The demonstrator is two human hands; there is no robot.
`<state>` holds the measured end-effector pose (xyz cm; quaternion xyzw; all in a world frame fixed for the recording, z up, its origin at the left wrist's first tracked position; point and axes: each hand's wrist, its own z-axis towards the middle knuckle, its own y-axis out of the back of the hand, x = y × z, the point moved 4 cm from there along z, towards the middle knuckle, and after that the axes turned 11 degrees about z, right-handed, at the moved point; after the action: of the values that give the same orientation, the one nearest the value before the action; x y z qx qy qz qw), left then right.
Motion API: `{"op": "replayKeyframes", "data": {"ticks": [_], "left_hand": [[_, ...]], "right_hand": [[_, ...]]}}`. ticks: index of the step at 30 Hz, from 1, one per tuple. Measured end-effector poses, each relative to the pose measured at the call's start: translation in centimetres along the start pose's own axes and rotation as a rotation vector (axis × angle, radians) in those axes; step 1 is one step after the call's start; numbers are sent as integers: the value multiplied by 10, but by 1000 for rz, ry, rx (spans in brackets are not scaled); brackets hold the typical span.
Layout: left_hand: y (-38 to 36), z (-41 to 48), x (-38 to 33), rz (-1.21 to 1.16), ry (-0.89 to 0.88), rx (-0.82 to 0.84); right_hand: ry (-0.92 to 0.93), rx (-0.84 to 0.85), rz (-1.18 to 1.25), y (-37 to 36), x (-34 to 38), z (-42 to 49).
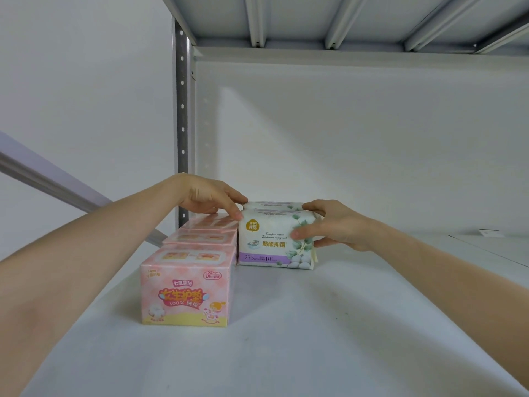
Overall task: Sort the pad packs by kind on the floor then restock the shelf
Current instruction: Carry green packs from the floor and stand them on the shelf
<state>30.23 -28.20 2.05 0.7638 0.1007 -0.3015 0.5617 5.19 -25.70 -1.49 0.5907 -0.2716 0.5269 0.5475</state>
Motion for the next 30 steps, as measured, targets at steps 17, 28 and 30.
{"op": "replayKeyframes", "data": {"ticks": [17,28,30], "left_hand": [[-9,-37,-14,216,-9,-341],[-50,-118,-50,624,-167,-709],[-66,-133,-56,770,-174,-756]], "right_hand": [[95,-265,-302,-11,12,-25],[242,-403,-748,-34,40,-104],[243,-431,-822,-38,41,-124]]}}
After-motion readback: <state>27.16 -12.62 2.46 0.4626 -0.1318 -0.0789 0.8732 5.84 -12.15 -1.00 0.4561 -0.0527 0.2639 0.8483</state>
